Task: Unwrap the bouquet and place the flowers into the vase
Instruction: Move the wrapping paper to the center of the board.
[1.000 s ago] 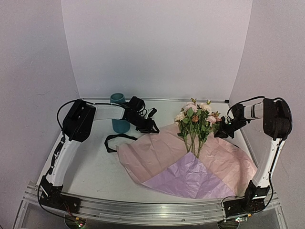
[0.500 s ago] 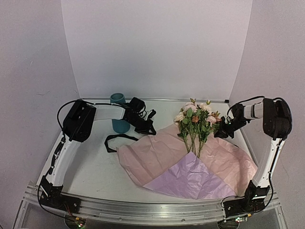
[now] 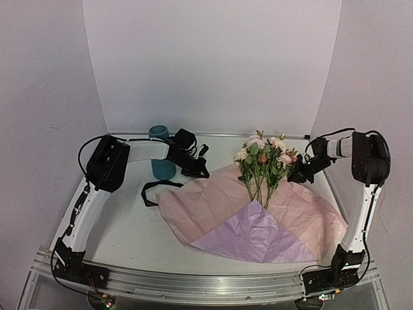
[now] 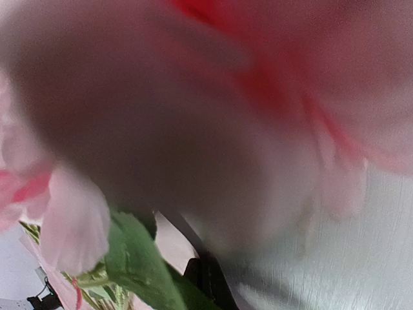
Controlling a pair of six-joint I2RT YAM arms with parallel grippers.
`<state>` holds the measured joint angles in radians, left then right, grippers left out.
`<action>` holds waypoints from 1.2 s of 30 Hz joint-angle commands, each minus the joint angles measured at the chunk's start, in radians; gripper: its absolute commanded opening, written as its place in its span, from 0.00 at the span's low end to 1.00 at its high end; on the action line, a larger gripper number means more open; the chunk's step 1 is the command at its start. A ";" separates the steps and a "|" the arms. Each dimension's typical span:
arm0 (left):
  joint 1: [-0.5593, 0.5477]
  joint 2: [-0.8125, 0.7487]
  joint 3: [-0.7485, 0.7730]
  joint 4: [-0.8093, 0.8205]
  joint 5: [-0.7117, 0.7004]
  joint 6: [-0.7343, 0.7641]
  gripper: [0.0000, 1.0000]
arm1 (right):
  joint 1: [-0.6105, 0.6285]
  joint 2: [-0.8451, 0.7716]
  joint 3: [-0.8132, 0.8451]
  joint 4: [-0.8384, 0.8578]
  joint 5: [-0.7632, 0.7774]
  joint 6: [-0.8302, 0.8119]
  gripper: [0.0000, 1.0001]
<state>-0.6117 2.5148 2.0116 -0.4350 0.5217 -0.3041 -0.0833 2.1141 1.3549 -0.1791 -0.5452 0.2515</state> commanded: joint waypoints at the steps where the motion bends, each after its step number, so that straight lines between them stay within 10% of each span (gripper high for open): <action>1: 0.031 0.059 0.092 -0.019 -0.029 -0.024 0.00 | -0.003 0.078 0.078 -0.057 0.014 0.035 0.00; 15: 0.061 0.159 0.241 -0.011 -0.065 -0.052 0.02 | -0.002 0.194 0.269 -0.060 0.004 0.124 0.01; 24: 0.054 0.086 0.196 -0.008 -0.083 -0.024 0.28 | -0.002 0.054 0.186 -0.061 0.087 0.103 0.24; 36: 0.010 0.021 0.116 -0.008 -0.074 -0.006 0.32 | -0.002 -0.167 0.024 -0.075 0.171 0.098 0.38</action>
<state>-0.5790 2.5980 2.1604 -0.4074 0.4663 -0.3351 -0.0837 2.0404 1.4107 -0.2017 -0.4093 0.3602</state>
